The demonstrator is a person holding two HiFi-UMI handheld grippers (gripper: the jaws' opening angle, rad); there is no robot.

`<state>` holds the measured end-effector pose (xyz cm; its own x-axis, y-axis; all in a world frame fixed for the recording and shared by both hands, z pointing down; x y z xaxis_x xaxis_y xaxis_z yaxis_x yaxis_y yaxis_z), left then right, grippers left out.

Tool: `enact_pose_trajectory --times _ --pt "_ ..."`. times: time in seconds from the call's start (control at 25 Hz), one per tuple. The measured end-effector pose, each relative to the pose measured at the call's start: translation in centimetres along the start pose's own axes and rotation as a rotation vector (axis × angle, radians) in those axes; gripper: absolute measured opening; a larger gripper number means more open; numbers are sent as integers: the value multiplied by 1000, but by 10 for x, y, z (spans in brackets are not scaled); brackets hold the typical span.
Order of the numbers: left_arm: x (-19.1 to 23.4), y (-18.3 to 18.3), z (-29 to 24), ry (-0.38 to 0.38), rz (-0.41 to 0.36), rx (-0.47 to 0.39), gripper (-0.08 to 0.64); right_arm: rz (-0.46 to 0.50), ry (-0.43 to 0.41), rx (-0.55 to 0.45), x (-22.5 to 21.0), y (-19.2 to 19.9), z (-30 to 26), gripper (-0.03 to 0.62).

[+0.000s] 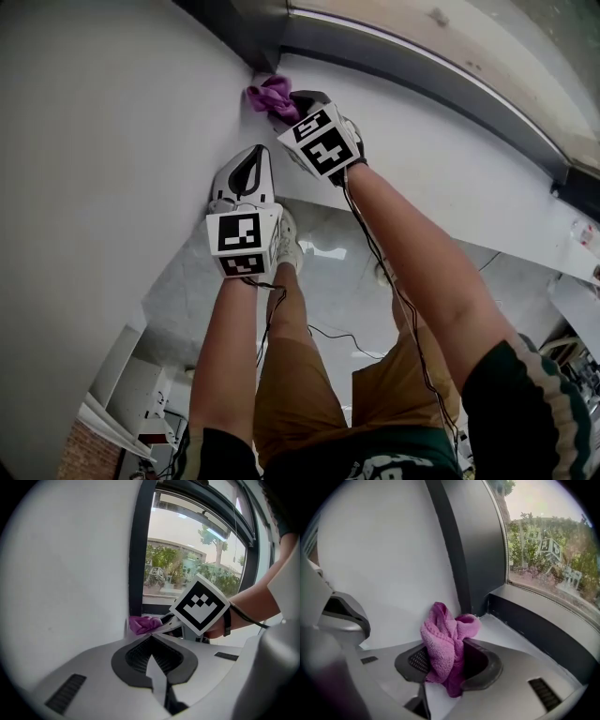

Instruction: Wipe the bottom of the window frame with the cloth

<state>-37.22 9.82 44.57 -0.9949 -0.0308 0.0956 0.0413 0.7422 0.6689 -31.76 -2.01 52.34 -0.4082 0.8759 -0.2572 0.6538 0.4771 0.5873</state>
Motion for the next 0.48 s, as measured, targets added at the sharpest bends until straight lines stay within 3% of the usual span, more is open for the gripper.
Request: enact_pose_trajectory --times 0.2,0.48 --pt "-1 -15 -13 12 -23 -8 5 -21 -9 4 -9 -1 -1 164" --pt "-2 -19 -18 12 -51 12 5 52 11 37 -12 2 3 164"
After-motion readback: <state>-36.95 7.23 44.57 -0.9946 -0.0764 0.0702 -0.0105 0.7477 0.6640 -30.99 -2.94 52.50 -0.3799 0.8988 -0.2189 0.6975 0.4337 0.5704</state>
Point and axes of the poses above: the fingertips, and each gripper's own axes: z backward along the fingers, x to its left, y out of its underside, the point moved 8 cm from there along z, backward along the fingers, and after that the axes turned 5 degrees about x, right-handed, at the moved point
